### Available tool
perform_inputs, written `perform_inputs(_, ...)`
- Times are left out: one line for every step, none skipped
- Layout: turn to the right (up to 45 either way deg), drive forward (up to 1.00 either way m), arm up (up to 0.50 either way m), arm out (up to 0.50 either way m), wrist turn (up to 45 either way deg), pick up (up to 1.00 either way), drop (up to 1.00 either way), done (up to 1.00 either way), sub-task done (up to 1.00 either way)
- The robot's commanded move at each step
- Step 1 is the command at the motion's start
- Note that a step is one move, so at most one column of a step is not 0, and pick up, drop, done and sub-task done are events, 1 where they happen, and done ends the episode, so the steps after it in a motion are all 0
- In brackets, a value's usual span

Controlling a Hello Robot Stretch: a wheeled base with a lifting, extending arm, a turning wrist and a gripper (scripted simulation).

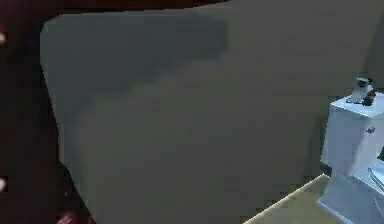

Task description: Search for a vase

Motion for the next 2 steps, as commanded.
perform_inputs(45.0, 0.00, 0.00, 0.00, 0.0, 0.00, 0.00, 0.00, 0.00)
perform_inputs(45.0, 0.00, 0.00, 0.00, 0.0, 0.00, 0.00, 0.00, 0.00)
